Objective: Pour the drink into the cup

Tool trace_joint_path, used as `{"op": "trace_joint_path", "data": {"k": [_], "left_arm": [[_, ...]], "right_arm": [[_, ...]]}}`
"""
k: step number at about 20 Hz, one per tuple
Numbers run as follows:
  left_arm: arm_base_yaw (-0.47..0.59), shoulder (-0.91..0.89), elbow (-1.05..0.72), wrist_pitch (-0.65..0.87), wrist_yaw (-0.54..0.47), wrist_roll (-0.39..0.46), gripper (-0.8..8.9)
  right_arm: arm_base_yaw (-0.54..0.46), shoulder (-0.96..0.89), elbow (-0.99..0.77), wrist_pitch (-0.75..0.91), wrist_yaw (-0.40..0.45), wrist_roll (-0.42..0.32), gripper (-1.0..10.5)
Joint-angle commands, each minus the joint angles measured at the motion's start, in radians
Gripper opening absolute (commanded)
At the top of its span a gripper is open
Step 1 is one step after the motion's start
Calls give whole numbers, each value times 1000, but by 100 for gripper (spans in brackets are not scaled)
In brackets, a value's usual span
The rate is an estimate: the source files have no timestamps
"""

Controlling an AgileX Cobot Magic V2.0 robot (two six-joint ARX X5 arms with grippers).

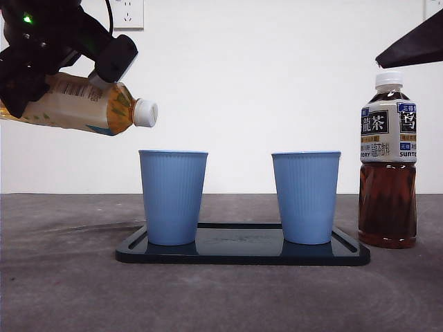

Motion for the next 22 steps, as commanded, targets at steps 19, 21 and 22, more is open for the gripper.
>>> {"op": "trace_joint_path", "data": {"k": [19, 21, 22], "left_arm": [[-1, -30, 26, 41, 14, -254, 123], [0, -63, 26, 38, 116, -386, 123], [3, -86, 26, 37, 184, -465, 123]], "right_arm": [[7, 5, 17, 4, -2, -12, 431], [7, 5, 17, 4, -2, -12, 431], [7, 5, 17, 4, -2, -12, 431]]}}
